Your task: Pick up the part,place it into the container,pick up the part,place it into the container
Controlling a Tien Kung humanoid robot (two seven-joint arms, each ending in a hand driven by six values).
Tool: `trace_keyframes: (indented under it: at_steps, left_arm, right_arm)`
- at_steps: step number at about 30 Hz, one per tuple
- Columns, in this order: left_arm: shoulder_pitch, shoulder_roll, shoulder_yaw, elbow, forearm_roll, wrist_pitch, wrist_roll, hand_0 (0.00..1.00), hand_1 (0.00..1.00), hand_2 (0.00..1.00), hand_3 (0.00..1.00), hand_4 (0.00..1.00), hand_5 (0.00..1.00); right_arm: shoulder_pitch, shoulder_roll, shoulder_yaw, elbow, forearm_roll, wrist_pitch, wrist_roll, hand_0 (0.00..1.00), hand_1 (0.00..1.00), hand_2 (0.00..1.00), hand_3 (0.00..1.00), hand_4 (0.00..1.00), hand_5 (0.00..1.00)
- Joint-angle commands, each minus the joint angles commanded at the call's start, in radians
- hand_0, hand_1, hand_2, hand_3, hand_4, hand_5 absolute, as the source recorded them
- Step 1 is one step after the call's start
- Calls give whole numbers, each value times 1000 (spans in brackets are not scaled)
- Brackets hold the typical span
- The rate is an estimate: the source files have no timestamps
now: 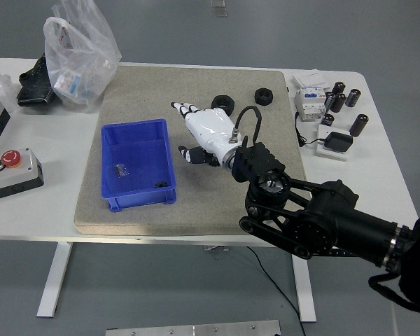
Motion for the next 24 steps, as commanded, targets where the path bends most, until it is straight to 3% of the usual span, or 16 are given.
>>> trace_keyframes:
  at_steps: [1, 6, 7, 18, 19, 24]
  left_arm:
    - [0, 0, 0, 0, 0, 0, 0, 665, 508, 528, 628, 627, 242]
    - [-4, -1, 6, 0, -4, -1, -2, 665, 508, 528, 628, 627, 242]
    - [-4, -1, 6, 0, -4, -1, -2, 665, 506, 527, 627, 626, 242]
    - [-3, -2, 4, 0, 0, -1, -1, 666, 507, 527, 627, 627, 243]
    - [-3, -3, 5, 0, 0, -1, -1, 666, 506, 526, 627, 627, 241]
    - [-5, -3, 8, 0, -1, -2, -2, 666, 506, 526, 627, 627, 241]
  right_arm:
    - [0, 2, -2, -20, 5, 4, 1, 304, 643, 931, 967, 790, 259]
    - [-3, 9, -25, -73, 14, 26, -2, 304, 643, 931, 967, 790, 259]
    - [-3, 10, -29, -77, 13, 29, -4, 304, 645, 938, 972, 895, 360]
    - [-1, 19, -59, -137, -19, 83, -36, 307, 653, 927, 953, 907, 408]
    - [-2, 19, -63, -141, -16, 84, -37, 309, 621, 760, 771, 683, 283]
    - [-4, 22, -75, -155, 8, 81, -31, 309, 621, 760, 771, 683, 283]
